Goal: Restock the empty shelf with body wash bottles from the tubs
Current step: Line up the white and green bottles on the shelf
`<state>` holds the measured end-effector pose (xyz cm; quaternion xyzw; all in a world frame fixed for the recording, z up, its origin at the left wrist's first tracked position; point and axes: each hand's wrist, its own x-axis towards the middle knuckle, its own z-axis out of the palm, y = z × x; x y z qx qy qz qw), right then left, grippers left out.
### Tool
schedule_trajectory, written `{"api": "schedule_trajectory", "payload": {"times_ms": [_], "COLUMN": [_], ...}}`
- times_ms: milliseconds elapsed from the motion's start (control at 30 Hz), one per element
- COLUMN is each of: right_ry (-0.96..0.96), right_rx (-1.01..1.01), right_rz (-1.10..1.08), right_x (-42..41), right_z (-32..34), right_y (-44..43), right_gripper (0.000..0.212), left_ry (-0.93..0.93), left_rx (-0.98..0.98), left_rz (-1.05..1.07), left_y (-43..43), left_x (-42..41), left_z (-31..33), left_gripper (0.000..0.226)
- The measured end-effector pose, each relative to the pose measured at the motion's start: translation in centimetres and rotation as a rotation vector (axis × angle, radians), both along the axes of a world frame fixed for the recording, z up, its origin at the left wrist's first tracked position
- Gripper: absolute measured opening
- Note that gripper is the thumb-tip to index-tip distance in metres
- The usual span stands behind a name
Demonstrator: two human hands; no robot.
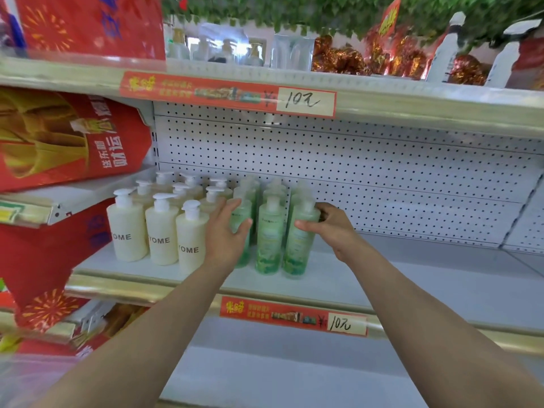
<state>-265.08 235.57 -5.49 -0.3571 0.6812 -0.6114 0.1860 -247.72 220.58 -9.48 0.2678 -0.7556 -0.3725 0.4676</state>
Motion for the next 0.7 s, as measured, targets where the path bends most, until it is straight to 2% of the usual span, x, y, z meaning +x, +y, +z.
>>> {"api": "schedule_trajectory", "payload": {"times_ms": [133,267,700], "right_ry": [0.017,0.06,0.075], "right_rx": [0.01,0.048,0.14], "right_rz": [-0.011,0.036,0.049], "right_x": [-0.7,-1.1,-1.8], "right_z": [-0.8,-1.1,-1.6], "right_y": [-0.4,-0.9,-0.9], "right_gripper": [0.041,0.043,0.064], "left_ry": [-0.066,-0.046,-0.049], "left_rx": [0.021,0.007,-0.041], "left_rz": [-0.012,-0.008,0.073], "left_y": [-0.2,-0.3,0.0], "left_x": [-0.1,-0.3,-1.3], "left_z": [0.1,-0.2,-1.0], "left_gripper": [0.048,0.048,0.051]}}
